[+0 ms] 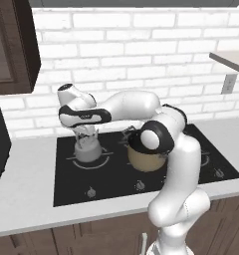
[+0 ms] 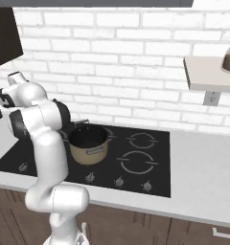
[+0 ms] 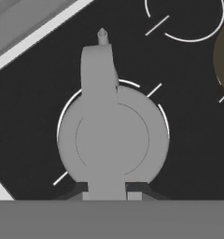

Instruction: Pick the kettle from the counter and place it on a stove burner. Then turn the burner on.

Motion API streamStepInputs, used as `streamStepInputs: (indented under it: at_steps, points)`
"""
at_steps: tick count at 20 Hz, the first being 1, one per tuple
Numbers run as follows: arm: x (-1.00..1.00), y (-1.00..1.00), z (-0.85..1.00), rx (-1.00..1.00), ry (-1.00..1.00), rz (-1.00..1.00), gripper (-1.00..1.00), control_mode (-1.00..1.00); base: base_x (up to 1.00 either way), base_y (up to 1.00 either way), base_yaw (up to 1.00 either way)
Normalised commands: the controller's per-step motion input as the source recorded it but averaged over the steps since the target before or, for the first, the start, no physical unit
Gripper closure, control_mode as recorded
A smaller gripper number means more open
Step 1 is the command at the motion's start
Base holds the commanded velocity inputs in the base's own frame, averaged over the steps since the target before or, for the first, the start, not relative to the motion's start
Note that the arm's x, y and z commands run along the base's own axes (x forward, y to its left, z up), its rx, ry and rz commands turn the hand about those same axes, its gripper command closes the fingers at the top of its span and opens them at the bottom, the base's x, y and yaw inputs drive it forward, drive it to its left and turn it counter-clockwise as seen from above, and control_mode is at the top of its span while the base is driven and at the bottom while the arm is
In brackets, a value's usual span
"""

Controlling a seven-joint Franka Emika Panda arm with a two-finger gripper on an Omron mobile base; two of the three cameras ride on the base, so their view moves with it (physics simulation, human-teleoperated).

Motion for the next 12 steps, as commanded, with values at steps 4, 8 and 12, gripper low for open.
streamStepInputs:
  at_steps: [4, 8, 12]
  points:
    - [0.07, 0.0, -0.42, 0.0, 0.0, 0.0, 1.0, -1.0, 0.0, 0.0, 0.0]
    - [0.02, 0.0, -0.17, 0.0, -0.01, 0.0, 1.0, -1.0, 0.0, 0.0, 0.0]
    - [0.0, -0.01, -0.01, 0.0, -0.11, 0.0, 1.0, -1.0, 0.0, 0.0, 0.0]
